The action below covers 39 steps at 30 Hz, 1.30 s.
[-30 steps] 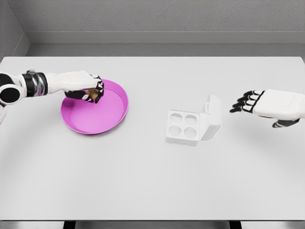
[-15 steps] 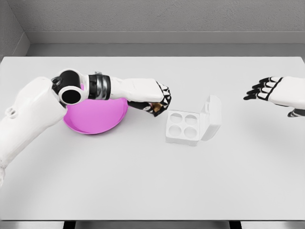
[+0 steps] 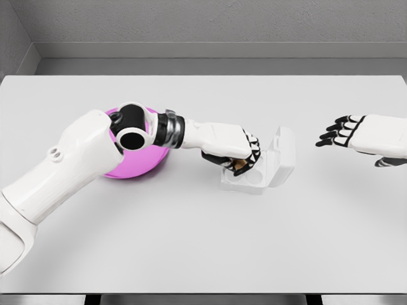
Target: Pack egg into the box and close the box lid
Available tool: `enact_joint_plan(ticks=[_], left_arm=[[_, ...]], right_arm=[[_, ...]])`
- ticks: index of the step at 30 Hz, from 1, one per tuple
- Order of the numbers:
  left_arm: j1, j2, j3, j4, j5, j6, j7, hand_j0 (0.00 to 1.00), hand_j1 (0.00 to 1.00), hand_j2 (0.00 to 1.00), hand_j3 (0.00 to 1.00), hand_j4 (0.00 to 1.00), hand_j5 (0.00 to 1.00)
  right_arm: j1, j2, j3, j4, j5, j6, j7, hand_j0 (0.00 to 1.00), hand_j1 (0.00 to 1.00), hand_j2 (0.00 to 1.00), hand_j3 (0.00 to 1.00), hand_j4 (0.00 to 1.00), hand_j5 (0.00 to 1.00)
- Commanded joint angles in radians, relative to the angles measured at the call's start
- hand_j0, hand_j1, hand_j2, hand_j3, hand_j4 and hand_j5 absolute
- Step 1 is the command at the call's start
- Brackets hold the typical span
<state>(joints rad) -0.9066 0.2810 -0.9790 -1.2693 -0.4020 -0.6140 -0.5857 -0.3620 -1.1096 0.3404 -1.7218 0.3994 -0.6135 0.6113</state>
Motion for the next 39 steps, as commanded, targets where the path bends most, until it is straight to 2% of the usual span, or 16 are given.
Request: enact_joint_plan(ticks=[1,13,16,19,21,33,37,39], left_arm=[[0.002,0.000,-0.001,-0.001,0.005,0.003,0.003,0.18,0.18,0.18,0.18,0.18,0.18],[0.005,0.012,-0.023,-0.001,0.009,0.003,0.007,0.23,0.23,0.23,0.23,0.23,0.23],[0.005,0.012,-0.026,0.001,0.008,0.003,0.006,0.26,0.26,0.26,0.26,0.26,0.26],[0.005,0.009,-0.027,0.001,0.009,0.003,0.006,0.38,0.38,0.38,0.38,0.38,0.38],[0.005,0.010,-0.027,0.001,0.009,0.003,0.006,0.42,0.42,0.42,0.42,0.42,0.42],[0.005,0.009,-0.027,0.002,0.009,0.003,0.006,0.47,0.47,0.47,0.47,0.47,0.47],[0.005,0.009,-0.027,0.002,0.011,0.003,0.006,0.56,0.56,0.56,0.56,0.56,0.56],[0.005,0.009,-0.027,0.002,0.009,0.003,0.006,0.58,0.58,0.58,0.58,0.58,0.58]], right_arm=[[0.003,0.005,0.002,-0.004,-0.004,0.003,0.000,1.00,1.00,1.00,1.00,1.00,1.00],[0.006,0.014,0.002,-0.025,-0.004,0.003,0.000,1.00,1.00,1.00,1.00,1.00,1.00],[0.006,0.019,0.002,-0.030,-0.004,0.003,0.000,1.00,1.00,1.00,1.00,1.00,1.00],[0.006,0.019,0.002,-0.032,-0.004,0.003,0.000,1.00,1.00,1.00,1.00,1.00,1.00],[0.006,0.019,0.003,-0.032,-0.004,0.003,0.000,1.00,1.00,1.00,1.00,1.00,1.00],[0.006,0.019,0.003,-0.035,-0.004,0.003,0.000,1.00,1.00,1.00,1.00,1.00,1.00],[0.006,0.019,0.003,-0.035,-0.004,0.003,0.000,1.00,1.00,1.00,1.00,1.00,1.00],[0.006,0.019,0.003,-0.035,-0.004,0.003,0.000,1.00,1.00,1.00,1.00,1.00,1.00]])
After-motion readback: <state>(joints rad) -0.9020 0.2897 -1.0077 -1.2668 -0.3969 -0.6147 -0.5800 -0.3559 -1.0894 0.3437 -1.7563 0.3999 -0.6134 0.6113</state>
